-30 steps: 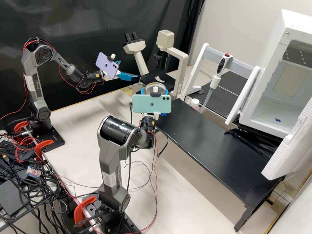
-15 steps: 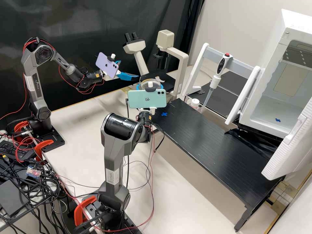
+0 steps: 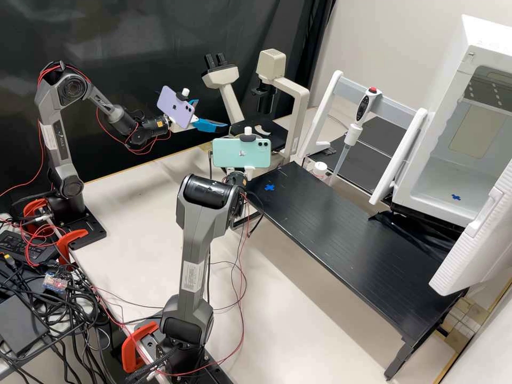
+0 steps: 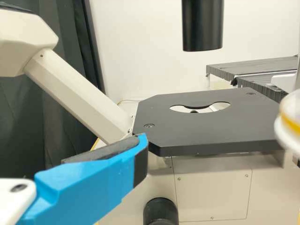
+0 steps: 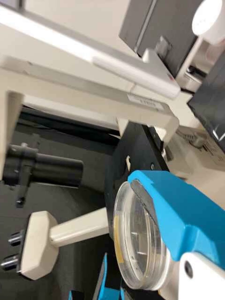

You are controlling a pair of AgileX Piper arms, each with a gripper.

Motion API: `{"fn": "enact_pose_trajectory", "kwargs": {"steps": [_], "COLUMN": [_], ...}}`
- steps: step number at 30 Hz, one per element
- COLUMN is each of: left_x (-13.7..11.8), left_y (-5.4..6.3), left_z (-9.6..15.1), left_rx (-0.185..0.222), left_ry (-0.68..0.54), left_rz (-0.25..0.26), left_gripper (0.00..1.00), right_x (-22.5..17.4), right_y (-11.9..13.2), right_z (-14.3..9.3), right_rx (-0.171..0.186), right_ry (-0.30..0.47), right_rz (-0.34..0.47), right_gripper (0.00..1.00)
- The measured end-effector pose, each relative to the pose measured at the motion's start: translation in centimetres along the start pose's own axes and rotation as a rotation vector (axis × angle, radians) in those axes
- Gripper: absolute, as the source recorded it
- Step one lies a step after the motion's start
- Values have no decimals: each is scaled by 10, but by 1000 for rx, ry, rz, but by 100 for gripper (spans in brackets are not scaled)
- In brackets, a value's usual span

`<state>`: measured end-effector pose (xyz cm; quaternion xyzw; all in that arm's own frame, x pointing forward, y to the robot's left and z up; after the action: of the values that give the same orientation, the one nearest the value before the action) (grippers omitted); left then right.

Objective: Move the petri dish to the microscope

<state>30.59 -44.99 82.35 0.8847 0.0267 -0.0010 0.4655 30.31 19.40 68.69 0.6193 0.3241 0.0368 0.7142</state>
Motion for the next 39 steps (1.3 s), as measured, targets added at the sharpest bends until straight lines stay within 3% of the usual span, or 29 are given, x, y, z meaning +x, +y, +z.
{"fn": "enact_pose_trajectory", "kwargs": {"steps": [11,21,28,39], "left_x": [0,0,0,0], "left_y": [0,0,0,0], "left_z": [0,0,0,0], "left_rx": [0,0,0,0], "left_ry": [0,0,0,0], "left_rz": [0,0,0,0], "left_gripper": [100,100,100,100], "right_x": [34,62,77,95], "right_y": [-8,2,5,10], "right_z": [-1,4,7,6], "right_rx": [11,20,68,76], "right_ry": [-29,-57,-83,-111], "right_rz": [-46,-40,-49,-74], "right_gripper": [0,0,0,0]}}
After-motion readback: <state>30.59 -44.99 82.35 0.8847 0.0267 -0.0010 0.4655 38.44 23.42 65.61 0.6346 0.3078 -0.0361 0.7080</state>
